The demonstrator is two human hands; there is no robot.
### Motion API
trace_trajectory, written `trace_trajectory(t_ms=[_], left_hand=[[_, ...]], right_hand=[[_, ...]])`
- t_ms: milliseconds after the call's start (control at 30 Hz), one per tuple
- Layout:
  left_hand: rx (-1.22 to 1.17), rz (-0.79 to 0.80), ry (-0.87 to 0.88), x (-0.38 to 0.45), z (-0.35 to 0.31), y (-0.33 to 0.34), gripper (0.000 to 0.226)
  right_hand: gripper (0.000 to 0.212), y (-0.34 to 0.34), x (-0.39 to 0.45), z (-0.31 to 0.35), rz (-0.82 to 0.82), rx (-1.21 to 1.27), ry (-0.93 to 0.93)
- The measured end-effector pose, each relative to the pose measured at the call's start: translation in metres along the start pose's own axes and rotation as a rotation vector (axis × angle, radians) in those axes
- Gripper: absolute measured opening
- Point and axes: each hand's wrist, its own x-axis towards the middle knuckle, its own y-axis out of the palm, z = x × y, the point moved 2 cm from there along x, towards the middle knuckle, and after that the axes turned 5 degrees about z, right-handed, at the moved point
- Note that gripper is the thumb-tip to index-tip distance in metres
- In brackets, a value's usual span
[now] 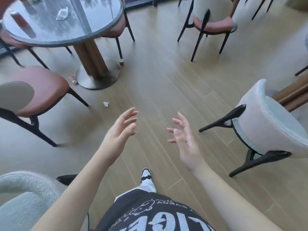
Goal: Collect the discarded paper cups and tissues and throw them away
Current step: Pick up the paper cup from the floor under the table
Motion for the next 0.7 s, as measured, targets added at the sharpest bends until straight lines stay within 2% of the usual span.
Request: trace_trajectory(t_ms=[267, 600, 700], left_hand=[[-0.005, -0.064, -0.015, 0.127, -0.013, -0.073, 0.064], [0.029, -0.101, -0.044, 0.301, -0.016, -0.081, 0.067], [0.013, -0.154, -0.084, 0.357, -0.024, -0.082, 0.059]], right_hand=[[0.053, 0.002, 0.154, 0.029, 0.054, -0.03, -0.036], [0.049, -0.031, 0.342, 0.02, 0.193, -0.032, -0.042], [0.046, -0.045, 0.407, 0.022, 0.258, -0.032, -0.022]])
